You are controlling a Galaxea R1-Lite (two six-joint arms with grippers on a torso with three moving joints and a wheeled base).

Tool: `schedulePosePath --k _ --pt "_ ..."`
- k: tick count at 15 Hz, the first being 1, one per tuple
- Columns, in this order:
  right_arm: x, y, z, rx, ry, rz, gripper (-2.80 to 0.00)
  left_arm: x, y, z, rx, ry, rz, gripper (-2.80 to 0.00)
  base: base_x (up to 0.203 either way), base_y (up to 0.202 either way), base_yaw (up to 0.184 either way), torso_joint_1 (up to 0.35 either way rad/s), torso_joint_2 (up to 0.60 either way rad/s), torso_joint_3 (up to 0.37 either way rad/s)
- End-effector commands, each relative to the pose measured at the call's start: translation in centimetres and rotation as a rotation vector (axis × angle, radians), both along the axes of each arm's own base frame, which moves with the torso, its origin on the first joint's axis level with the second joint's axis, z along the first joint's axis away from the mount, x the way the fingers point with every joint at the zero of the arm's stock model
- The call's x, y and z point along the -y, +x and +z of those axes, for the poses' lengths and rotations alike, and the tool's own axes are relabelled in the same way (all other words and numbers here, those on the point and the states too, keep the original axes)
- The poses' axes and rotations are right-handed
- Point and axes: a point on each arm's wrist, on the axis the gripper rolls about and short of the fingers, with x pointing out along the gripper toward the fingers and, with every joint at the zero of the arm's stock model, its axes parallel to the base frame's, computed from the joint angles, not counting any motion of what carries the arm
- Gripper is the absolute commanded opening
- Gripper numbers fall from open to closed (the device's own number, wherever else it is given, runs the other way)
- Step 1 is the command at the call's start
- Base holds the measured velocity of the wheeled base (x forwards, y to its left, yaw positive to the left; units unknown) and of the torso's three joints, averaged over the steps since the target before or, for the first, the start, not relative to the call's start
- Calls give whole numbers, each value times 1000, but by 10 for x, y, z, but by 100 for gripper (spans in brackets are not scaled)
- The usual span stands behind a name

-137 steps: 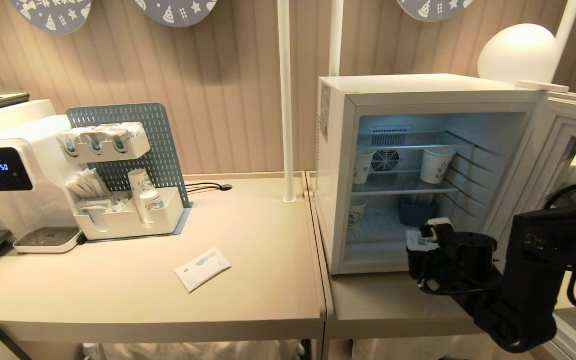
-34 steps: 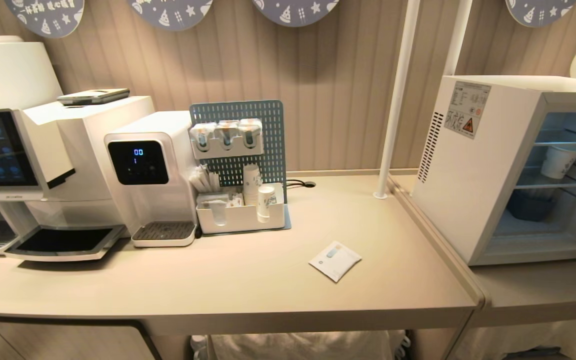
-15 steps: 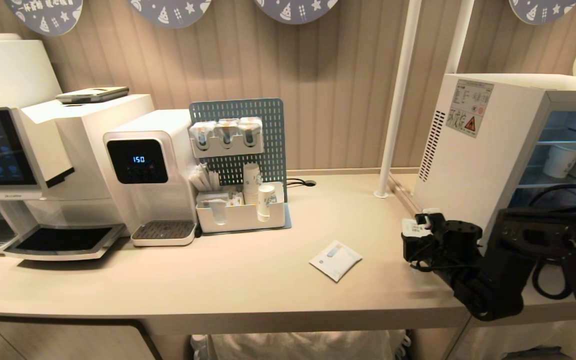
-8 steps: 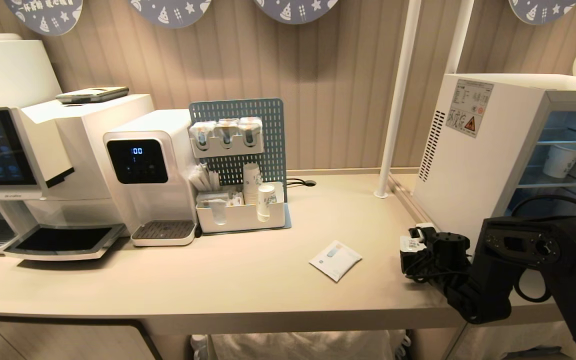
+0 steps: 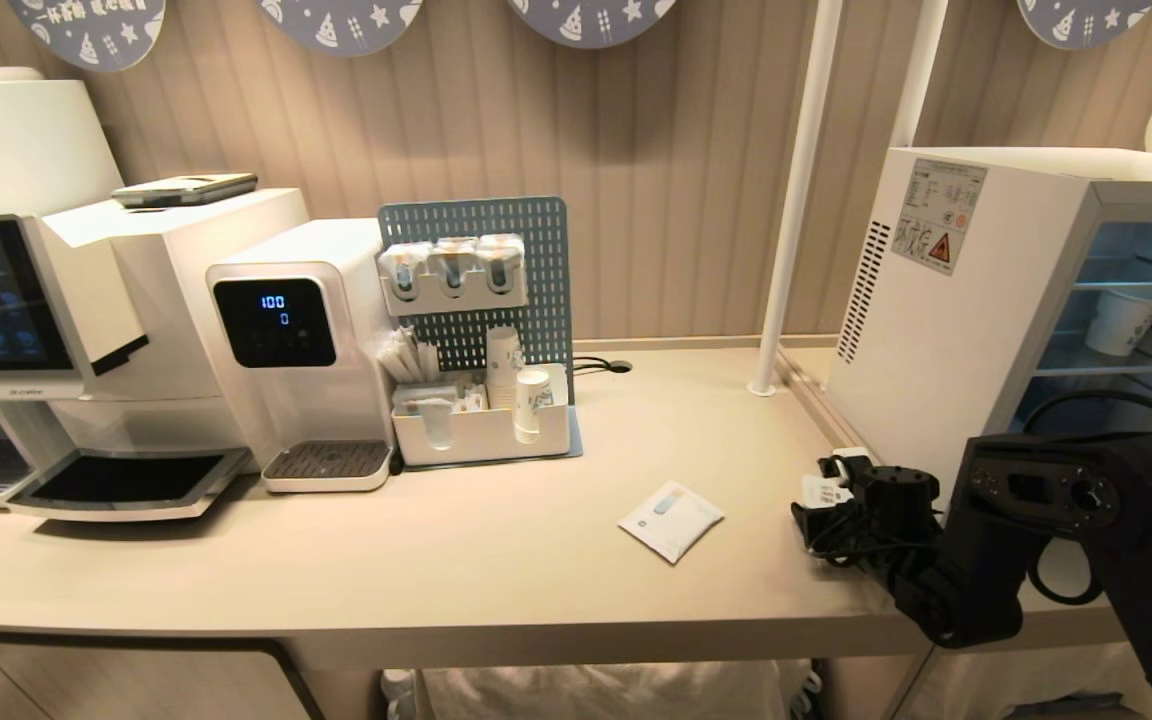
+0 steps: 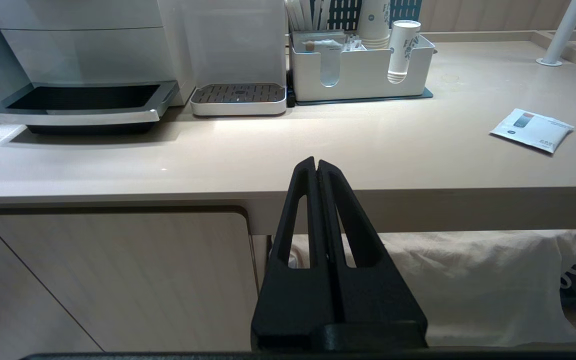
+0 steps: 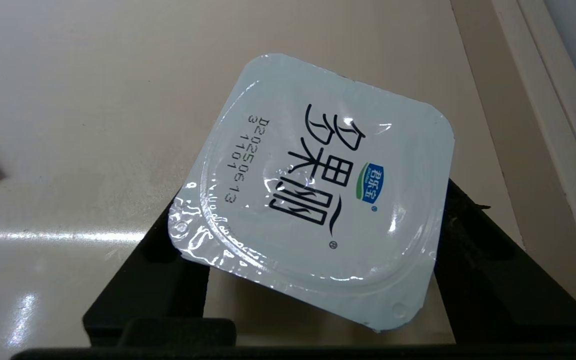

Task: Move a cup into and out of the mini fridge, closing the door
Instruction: Place the yoghurt on the table, then close the freezer door

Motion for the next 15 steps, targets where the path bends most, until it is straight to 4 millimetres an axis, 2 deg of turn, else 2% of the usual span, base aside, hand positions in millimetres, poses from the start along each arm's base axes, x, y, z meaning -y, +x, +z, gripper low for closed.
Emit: schedulePosePath --k 1,3,5,7,9,10,12,15 --pt "0 -1 4 20 1 1 0 0 0 0 -2 0 0 -280 0 0 0 0 0 0" --pt "2 -15 7 10 -2 1 0 0 0 0 -2 0 0 -280 0 0 0 0 0 0" --pt "4 -40 24 11 -1 5 0 0 0 0 -1 0 0 -280 0 0 0 0 0 0" --pt "7 -68 55 51 6 11 0 0 0 0 -2 0 0 -280 0 0 0 0 0 0" --pt "9 -97 95 118 15 16 0 0 0 0 -1 0 0 -280 0 0 0 0 0 0" --pt "11 -113 117 166 21 17 -280 0 0 0 -1 0 0 -280 0 0 0 0 0 0" --pt "14 -150 156 263 31 20 -280 0 0 0 -1 0 0 -280 0 0 0 0 0 0" --pt "19 -215 219 499 25 10 -280 0 0 0 -2 0 0 -280 0 0 0 0 0 0"
